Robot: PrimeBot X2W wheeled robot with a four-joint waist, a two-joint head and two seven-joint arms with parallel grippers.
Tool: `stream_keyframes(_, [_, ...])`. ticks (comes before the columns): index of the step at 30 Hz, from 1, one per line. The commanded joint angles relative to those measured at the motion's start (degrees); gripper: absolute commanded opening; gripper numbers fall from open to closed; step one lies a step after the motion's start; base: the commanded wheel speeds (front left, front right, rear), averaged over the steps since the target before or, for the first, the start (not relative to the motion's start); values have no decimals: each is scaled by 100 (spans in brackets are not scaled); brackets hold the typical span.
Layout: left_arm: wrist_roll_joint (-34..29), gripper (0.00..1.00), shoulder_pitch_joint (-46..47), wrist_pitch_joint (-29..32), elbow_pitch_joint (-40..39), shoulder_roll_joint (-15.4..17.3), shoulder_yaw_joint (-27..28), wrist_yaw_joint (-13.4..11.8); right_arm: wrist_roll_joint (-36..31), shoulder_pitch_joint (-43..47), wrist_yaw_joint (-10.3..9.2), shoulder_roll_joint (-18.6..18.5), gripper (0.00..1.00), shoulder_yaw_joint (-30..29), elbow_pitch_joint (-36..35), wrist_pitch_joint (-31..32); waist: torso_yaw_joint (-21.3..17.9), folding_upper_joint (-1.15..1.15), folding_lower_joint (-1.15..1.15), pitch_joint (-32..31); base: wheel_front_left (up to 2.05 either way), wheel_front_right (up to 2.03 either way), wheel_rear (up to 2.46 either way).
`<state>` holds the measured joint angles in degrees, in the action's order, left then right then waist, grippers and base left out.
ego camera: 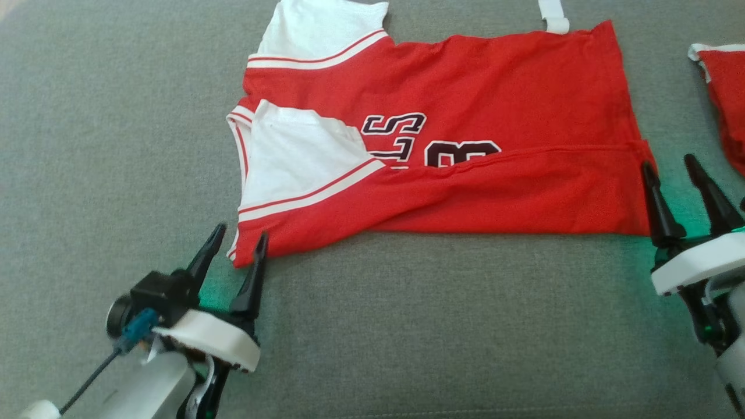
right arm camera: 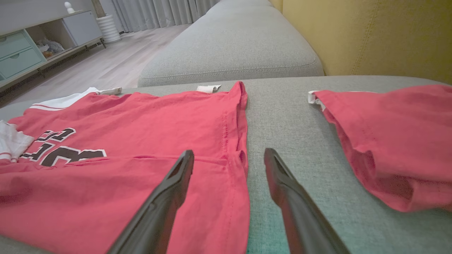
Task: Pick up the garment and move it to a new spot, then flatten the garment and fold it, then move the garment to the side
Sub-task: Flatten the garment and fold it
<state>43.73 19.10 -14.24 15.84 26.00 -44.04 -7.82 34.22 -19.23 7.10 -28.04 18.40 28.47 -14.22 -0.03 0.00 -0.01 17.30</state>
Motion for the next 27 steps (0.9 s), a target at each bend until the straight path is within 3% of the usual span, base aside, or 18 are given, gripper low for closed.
stream_keyframes(1, [47, 100, 140, 14, -61, 109, 313, -88, -34, 74, 39, -97, 100, 29, -151, -76, -27, 0, 1, -27, 0, 0, 0])
stream_keyframes(6, [231, 100, -19, 270, 195, 16, 359, -381, -65, 172, 39, -73, 100, 49, -207, -77, -77, 0, 1, -52, 0, 0, 0])
stream_keyframes(10, [345, 98, -37, 479, 230, -14, 311, -344, -41, 227, 39, -63, 100, 97, -188, -77, -83, 0, 1, -27, 0, 0, 0])
stream_keyframes(11, [368, 62, -38, 556, 241, -13, 270, -293, -29, 234, 39, -62, 100, 107, -174, -77, -85, 0, 1, -22, 0, 0, 0])
stream_keyframes(12, [404, 36, -40, 626, 241, -16, 232, -221, -13, 239, 39, -60, 100, 119, -153, -77, -84, 0, 1, -19, 0, 0, 0])
stream_keyframes(13, [475, 0, -53, 710, 222, -36, 197, -123, 11, 244, 39, -55, 100, 135, -131, -77, -80, 0, 1, -20, 0, 0, 0])
stream_keyframes(17, [667, 0, -82, 829, 51, -24, 170, 159, 244, 293, 39, -30, 100, 301, 28, -76, -45, 0, 1, -45, 0, 0, 0])
stream_keyframes(23, [466, 0, -28, 482, -136, 155, 282, 79, 486, 251, 39, -46, 100, 649, 448, 93, 38, 0, 1, -97, 0, 0, 0])
stream_keyframes(24, [437, 0, -22, 459, -177, 181, 289, 58, 529, 226, 39, -31, 74, 709, 501, 128, 49, 0, 1, -105, 0, 0, 0])
stream_keyframes(25, [437, 0, -22, 459, -177, 181, 289, 58, 529, 226, 39, -31, 74, 709, 501, 128, 49, 0, 1, -105, 0, 0, 0])
stream_keyframes(27, [418, 0, -19, 431, -234, 241, 317, 38, 609, 164, 39, -18, 0, 827, 575, 172, 66, 0, 1, -121, 0, 0, 0])
